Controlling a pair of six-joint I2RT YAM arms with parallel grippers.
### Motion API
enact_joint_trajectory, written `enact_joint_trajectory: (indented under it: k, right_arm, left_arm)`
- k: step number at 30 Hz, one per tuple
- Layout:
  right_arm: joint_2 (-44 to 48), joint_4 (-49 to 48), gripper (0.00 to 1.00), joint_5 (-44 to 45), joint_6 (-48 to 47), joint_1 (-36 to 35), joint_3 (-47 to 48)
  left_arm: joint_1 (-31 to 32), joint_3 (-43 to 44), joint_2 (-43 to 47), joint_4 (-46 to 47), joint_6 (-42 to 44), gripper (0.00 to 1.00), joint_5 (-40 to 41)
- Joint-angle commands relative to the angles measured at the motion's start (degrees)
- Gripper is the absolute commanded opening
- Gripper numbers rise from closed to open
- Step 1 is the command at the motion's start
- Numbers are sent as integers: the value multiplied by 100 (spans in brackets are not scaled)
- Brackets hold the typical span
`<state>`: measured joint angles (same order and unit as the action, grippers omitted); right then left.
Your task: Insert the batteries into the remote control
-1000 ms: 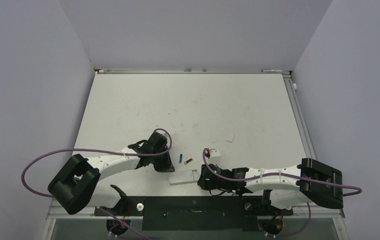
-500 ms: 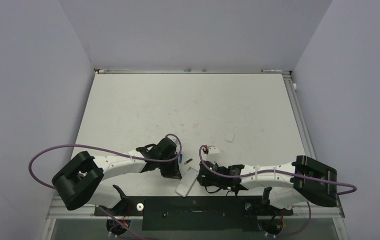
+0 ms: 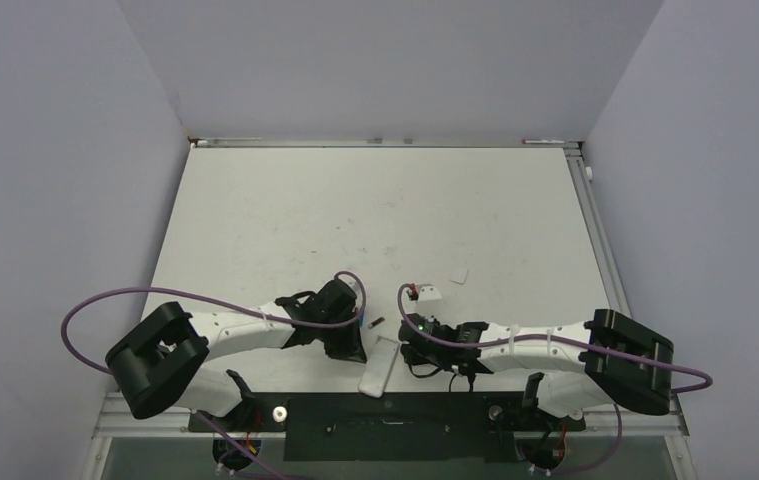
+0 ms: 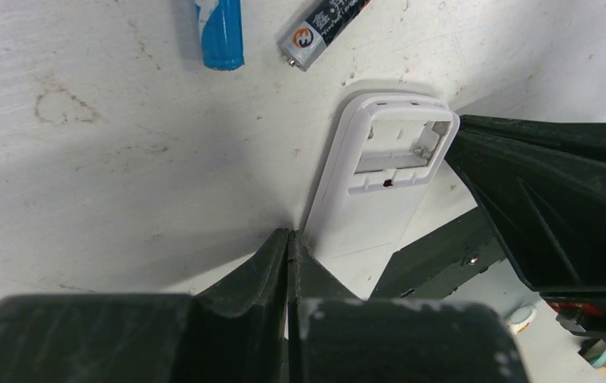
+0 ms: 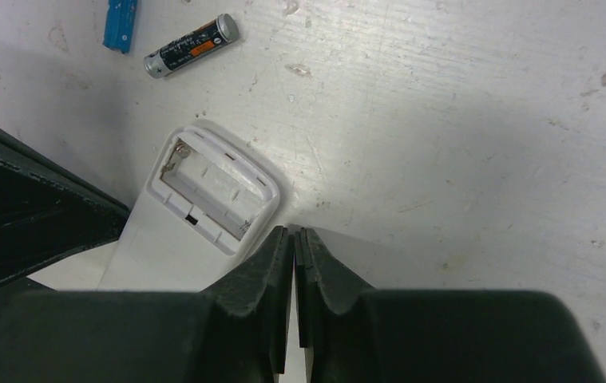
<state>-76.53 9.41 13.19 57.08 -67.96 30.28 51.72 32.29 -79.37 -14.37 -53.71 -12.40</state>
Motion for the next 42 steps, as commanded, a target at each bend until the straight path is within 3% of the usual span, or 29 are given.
enact_joint_trajectory:
  k: [1,16,24,32,37,42]
  right_arm:
    - [61,187,9,134,-219,90,202]
    - [-296,-54,9,-151,-314,167,465]
    - [-181,459,9,86,-592,282,841]
    - [-182,967,25,321,-1303,463,1558]
    - [-360,1084,33,145,-2032,606,2063]
    - [-688,1218,38,-183,-2957,688,2619]
  left_arm:
    - [62,-191,27,252,-215,0,-108]
    - [57,-412,77,747,-643,0,-157]
    - [-110,-332,446,160,-463,0,95]
    - [-684,-242,1475,-855,-153,0,394]
    - [-989,-179,2198,-1327,-16,20,483]
    - [-1106,-63,2729,-1727,2,35,545]
